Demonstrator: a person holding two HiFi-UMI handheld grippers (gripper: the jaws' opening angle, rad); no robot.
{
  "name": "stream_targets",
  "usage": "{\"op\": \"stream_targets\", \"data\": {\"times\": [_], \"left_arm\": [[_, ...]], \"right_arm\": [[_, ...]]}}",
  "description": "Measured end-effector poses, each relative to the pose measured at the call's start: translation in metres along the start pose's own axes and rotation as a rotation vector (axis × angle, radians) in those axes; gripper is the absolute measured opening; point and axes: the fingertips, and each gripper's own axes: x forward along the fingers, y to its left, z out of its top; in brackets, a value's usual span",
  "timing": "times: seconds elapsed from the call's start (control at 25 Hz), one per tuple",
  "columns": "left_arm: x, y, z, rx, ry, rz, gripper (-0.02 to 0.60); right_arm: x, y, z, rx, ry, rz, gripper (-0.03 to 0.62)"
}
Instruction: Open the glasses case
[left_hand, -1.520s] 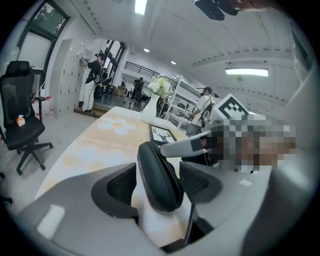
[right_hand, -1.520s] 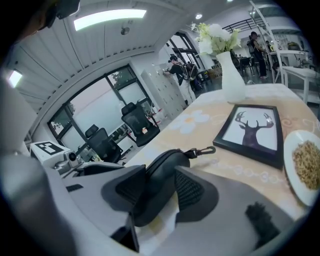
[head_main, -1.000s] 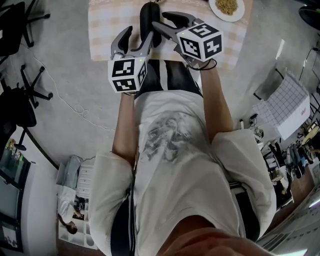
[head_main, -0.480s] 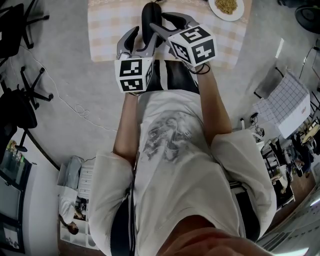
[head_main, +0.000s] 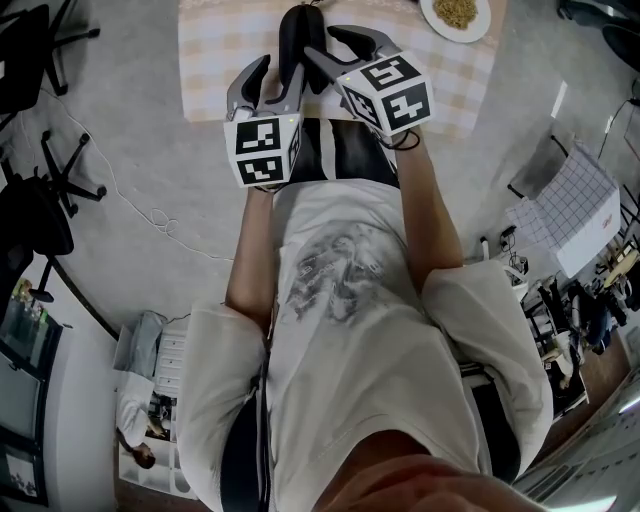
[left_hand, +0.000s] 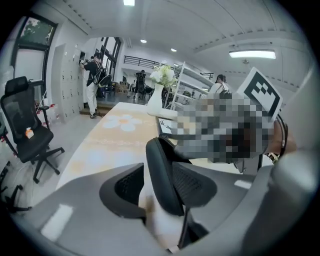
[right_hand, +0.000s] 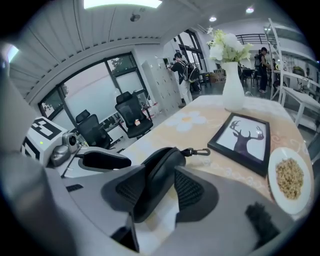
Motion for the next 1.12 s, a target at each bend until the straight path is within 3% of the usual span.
{"op": "stream_targets", "data": {"times": [0.24, 1.12], "left_arm": [[-0.001, 0.003, -0.001, 0.020, 0.014, 0.015, 0.163], [-0.006, 0.022, -0.009, 0.023, 0.051, 0.079, 0.161]], "right_arm": [[0.000, -0.001, -0.003, -0.029, 0.006, -0.025, 0.186], [-0.009, -0.008, -0.011, -0.054, -0.030, -0.042, 0.176]]}}
